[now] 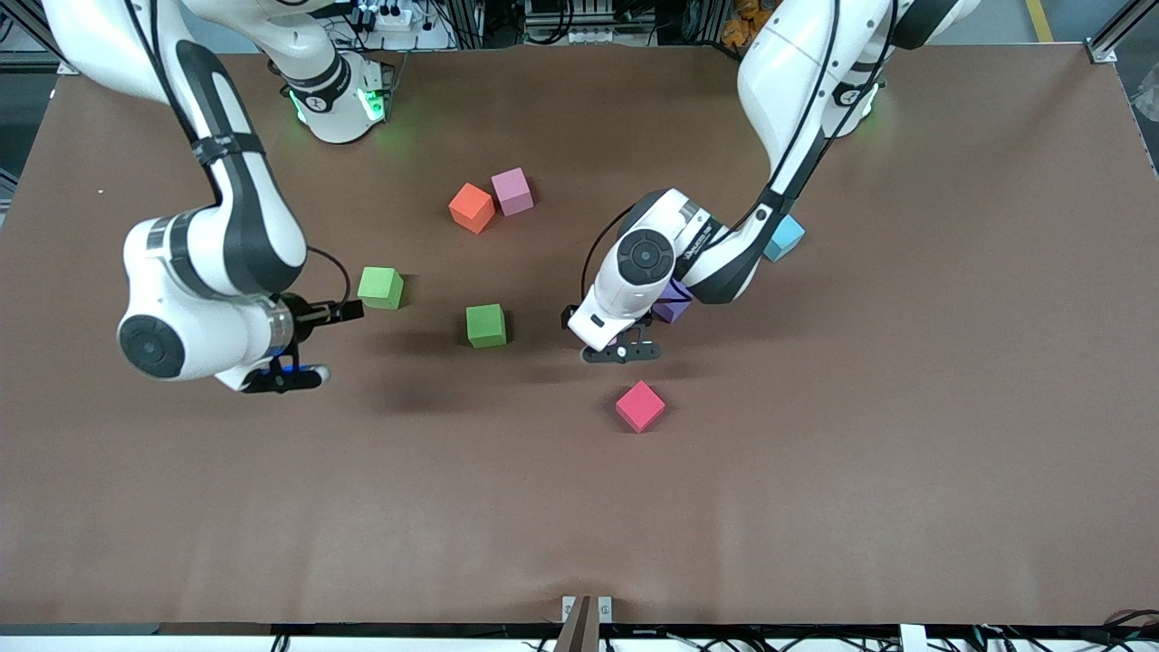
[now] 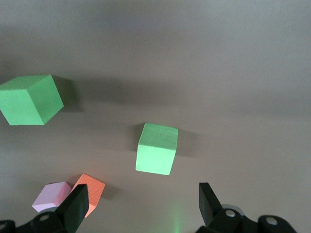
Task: Arrange blocks into number 1
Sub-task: 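Grasp the lavender cube with the left gripper while the right gripper grasps green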
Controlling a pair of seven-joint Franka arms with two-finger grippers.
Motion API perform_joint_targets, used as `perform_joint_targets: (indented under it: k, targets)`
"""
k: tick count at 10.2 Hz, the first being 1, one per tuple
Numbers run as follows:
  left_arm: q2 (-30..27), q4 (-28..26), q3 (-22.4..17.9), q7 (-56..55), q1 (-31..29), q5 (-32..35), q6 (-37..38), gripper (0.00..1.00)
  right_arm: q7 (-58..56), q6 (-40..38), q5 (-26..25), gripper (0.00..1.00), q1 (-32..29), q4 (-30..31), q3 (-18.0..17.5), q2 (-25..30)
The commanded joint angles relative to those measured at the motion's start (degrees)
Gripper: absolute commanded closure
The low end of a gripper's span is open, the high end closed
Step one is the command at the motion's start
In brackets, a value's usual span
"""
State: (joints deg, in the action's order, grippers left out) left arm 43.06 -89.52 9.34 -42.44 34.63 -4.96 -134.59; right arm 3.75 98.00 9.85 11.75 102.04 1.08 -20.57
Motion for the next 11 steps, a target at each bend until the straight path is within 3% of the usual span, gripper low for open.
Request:
perform_joint_targets:
  k: [1, 2, 3, 4, 6, 11]
  targets:
    - [1.7, 1.1, -0.5, -0.5, 1.3, 1.5, -1.5, 0.0, 4.4, 8.5, -0.5, 0.0, 2.9, 14.2, 0.1, 7.8]
    - [1.6, 1.0, -0.5, -0.3, 1.2, 4.2, -1.5, 0.22, 6.2, 10.4, -0.5, 0.0, 3.4, 17.2, 0.0, 7.8]
    - [1.2, 0.5, -0.4, -0.2, 1.1, 5.4, -1.5, 0.71, 7.3, 11.6, -0.5, 0.0, 3.2, 19.3, 0.1, 7.7]
    - [0.7, 0.1, 0.2, -0.5, 1.1, 5.4, -0.9, 1.0, 7.4, 11.9, -0.4, 0.0, 2.3, 19.9, 0.1, 7.0]
    - [-1.9, -4.1, 1.3, -0.9, 1.1, 5.4, -0.6, 1.0, 7.4, 15.4, -0.1, 0.0, 0.6, 22.1, 0.1, 5.2]
    - [-9.7, -16.2, 10.5, -11.7, -0.8, 8.0, -0.6, 1.0, 7.5, 20.9, 2.1, 0.0, 1.0, 23.1, 0.0, 1.2]
